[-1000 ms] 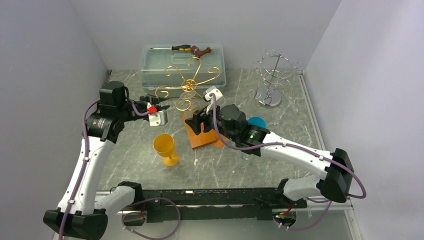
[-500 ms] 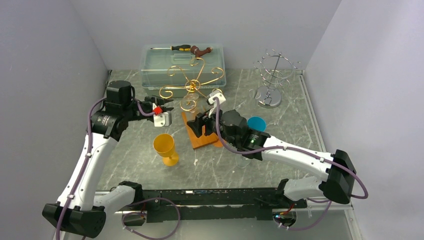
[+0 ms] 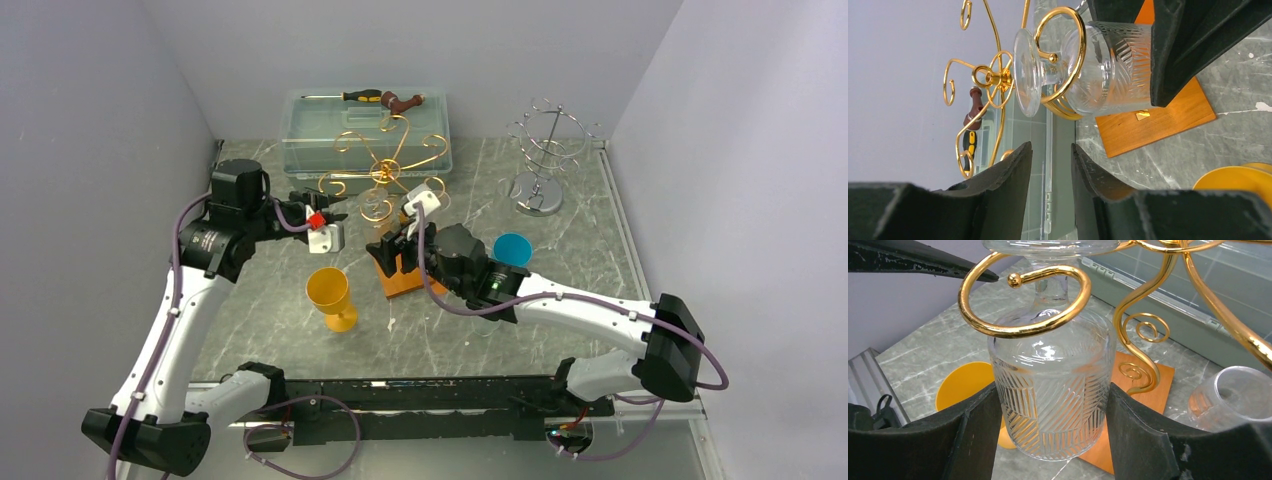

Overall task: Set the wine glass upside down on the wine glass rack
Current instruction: Turn the wine glass upside down at the wine rack.

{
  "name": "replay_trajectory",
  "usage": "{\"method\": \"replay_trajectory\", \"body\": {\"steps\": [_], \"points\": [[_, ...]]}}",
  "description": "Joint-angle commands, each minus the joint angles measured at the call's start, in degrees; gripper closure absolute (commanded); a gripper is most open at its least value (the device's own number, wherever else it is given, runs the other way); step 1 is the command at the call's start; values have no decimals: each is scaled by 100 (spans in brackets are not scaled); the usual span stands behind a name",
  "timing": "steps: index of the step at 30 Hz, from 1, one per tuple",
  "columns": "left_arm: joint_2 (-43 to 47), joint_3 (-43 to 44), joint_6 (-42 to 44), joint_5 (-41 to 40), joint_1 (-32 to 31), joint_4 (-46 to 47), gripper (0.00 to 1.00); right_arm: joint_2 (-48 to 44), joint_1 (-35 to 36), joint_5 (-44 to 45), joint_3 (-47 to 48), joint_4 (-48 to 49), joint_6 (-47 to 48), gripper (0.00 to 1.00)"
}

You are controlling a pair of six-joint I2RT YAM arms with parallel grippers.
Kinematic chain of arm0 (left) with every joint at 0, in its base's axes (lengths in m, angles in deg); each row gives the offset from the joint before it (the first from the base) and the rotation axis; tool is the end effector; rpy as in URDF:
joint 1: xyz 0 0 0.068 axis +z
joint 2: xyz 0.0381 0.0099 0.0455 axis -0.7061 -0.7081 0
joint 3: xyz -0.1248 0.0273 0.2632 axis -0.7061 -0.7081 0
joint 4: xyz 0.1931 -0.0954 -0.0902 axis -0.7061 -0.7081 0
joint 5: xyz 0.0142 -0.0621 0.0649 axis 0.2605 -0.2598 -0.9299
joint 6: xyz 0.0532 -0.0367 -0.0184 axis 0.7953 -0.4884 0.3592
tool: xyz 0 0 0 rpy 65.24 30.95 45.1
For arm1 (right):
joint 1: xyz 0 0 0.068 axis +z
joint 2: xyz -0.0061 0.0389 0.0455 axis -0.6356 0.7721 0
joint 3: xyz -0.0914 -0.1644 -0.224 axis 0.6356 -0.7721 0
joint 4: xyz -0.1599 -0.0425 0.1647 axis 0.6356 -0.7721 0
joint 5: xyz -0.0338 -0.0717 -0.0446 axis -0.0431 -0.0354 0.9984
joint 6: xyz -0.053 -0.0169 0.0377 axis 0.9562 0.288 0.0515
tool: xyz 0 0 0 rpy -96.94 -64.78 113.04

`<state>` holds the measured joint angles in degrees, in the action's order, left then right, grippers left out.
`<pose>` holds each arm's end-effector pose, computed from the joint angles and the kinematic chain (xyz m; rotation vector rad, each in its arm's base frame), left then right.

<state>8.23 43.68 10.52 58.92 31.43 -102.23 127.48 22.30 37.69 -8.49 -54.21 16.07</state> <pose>0.1562 -0.0775 0.4102 1.6029 1.0415 -0.1582 0.1524 0.2545 0.3596 -0.5700 1.6446 0.7148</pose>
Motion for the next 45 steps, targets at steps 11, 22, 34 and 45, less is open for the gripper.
{"method": "replay_trajectory", "body": {"steps": [11,22,34,45], "points": [[-232,264,81,-584,-52,307,59,-302,117,-406,-367,1551,1267,90],[-297,237,107,-831,-65,487,59,-432,141,-498,-882,2135,1636,93],[-275,344,-300,-955,-65,457,59,-11,258,-552,-982,2615,2152,97],[-374,596,-969,-1162,-65,521,58,-170,580,392,-1475,3410,2467,99]]}}
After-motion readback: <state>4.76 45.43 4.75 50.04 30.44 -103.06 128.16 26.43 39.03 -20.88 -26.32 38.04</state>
